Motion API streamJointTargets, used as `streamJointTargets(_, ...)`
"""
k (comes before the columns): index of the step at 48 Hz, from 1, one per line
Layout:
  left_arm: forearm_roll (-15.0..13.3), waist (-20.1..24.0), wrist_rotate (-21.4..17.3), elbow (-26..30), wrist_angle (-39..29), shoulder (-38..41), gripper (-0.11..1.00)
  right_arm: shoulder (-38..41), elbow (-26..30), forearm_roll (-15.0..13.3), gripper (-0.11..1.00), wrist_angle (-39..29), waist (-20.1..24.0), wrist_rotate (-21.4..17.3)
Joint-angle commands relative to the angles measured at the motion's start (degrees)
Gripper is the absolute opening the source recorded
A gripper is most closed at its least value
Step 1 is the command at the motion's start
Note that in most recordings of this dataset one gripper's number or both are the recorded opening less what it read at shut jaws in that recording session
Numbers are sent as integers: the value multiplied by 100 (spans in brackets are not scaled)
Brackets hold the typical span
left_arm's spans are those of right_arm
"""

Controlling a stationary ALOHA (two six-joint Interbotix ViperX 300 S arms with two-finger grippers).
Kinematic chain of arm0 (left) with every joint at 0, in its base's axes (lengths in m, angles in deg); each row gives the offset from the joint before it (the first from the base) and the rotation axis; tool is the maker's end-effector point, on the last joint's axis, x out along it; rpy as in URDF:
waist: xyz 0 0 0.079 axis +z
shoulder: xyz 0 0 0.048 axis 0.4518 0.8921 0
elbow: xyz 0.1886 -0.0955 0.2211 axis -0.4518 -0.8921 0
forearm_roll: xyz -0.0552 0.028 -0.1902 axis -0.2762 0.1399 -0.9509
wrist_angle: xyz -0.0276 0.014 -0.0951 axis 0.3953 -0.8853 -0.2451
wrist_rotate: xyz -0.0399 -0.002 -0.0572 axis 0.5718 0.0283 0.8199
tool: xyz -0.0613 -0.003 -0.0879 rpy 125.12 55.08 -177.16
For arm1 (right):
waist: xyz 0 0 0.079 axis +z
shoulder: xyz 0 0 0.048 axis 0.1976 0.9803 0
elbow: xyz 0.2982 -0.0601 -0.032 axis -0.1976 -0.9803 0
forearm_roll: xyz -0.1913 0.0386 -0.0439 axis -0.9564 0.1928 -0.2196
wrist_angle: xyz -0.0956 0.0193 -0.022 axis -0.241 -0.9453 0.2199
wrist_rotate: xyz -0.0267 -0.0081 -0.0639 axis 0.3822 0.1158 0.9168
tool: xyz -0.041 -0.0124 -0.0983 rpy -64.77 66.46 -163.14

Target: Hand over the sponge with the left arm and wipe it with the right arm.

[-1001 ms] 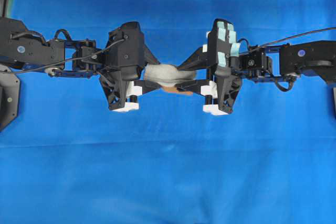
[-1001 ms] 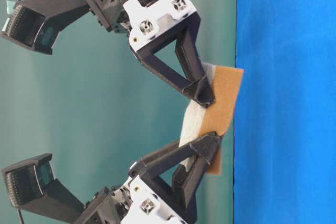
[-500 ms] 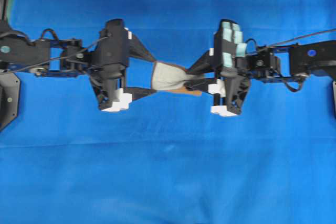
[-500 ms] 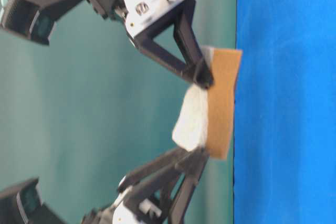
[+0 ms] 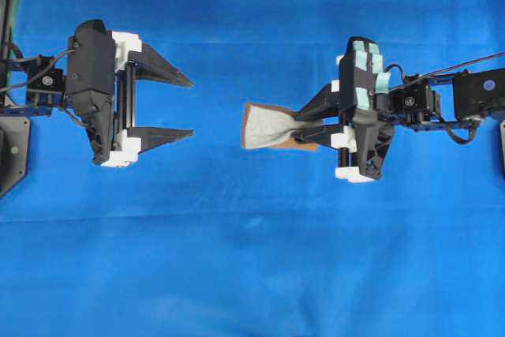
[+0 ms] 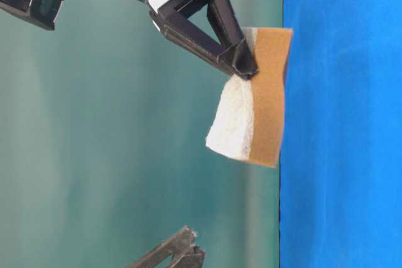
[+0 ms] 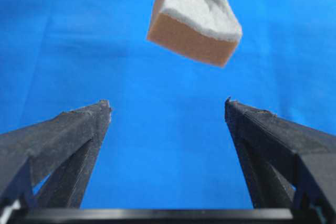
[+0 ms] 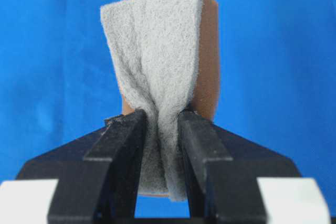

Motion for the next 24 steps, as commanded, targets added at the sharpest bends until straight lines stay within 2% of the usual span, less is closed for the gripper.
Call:
streamJointTargets(1,-9,-9,0,62,62,-44,90,9,185,0,29,26,-35,0)
streamJointTargets(10,-9,-9,0,79,62,-18,90,360,343,0,29,26,-272,0)
streamJointTargets(24,-9,-9,0,70,70,-18,90,1354,545,0,29,123,-606,0)
